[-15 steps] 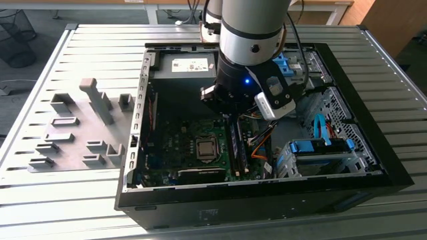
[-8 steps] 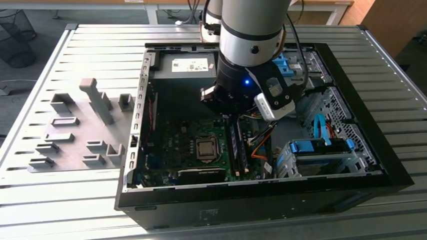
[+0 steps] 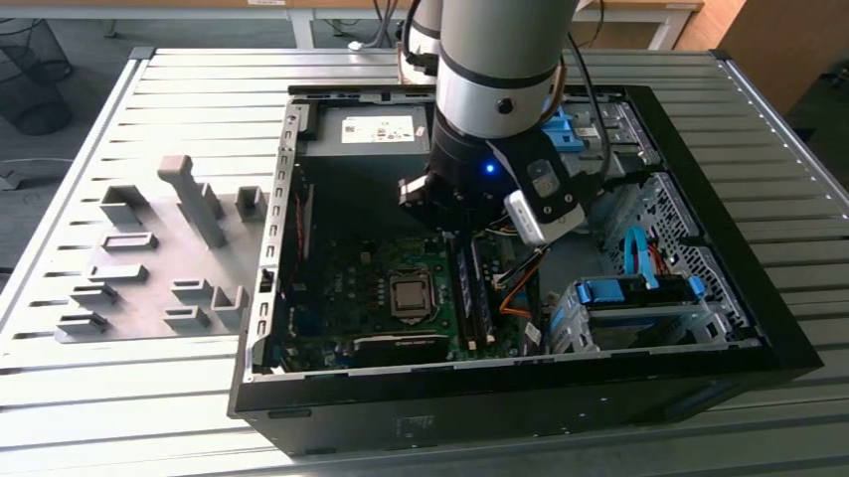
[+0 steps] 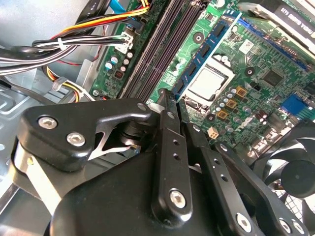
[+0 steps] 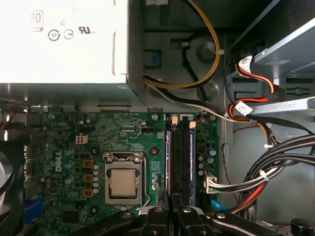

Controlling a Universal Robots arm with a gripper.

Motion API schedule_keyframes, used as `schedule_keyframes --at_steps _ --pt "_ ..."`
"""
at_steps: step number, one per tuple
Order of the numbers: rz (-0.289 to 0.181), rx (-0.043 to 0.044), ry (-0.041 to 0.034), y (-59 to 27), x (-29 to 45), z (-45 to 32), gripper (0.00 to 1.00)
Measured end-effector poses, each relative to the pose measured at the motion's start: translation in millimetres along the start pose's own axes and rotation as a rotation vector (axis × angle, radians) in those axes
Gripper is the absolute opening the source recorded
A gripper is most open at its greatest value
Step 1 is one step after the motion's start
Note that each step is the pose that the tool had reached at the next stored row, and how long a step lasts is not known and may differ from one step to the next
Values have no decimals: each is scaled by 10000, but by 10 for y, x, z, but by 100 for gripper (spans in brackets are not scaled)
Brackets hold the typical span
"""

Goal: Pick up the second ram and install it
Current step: 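Insert the second ram into the second slot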

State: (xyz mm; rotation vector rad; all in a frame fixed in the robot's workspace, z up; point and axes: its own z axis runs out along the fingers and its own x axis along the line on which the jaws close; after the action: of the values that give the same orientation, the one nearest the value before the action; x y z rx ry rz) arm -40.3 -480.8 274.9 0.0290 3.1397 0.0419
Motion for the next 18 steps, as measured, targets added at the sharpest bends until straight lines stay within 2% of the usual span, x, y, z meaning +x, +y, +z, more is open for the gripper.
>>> schedule_keyframes --at_steps 12,18 --pt "0 1 1 -8 -1 26 14" --pt "10 -1 2 -30 -40 120 14"
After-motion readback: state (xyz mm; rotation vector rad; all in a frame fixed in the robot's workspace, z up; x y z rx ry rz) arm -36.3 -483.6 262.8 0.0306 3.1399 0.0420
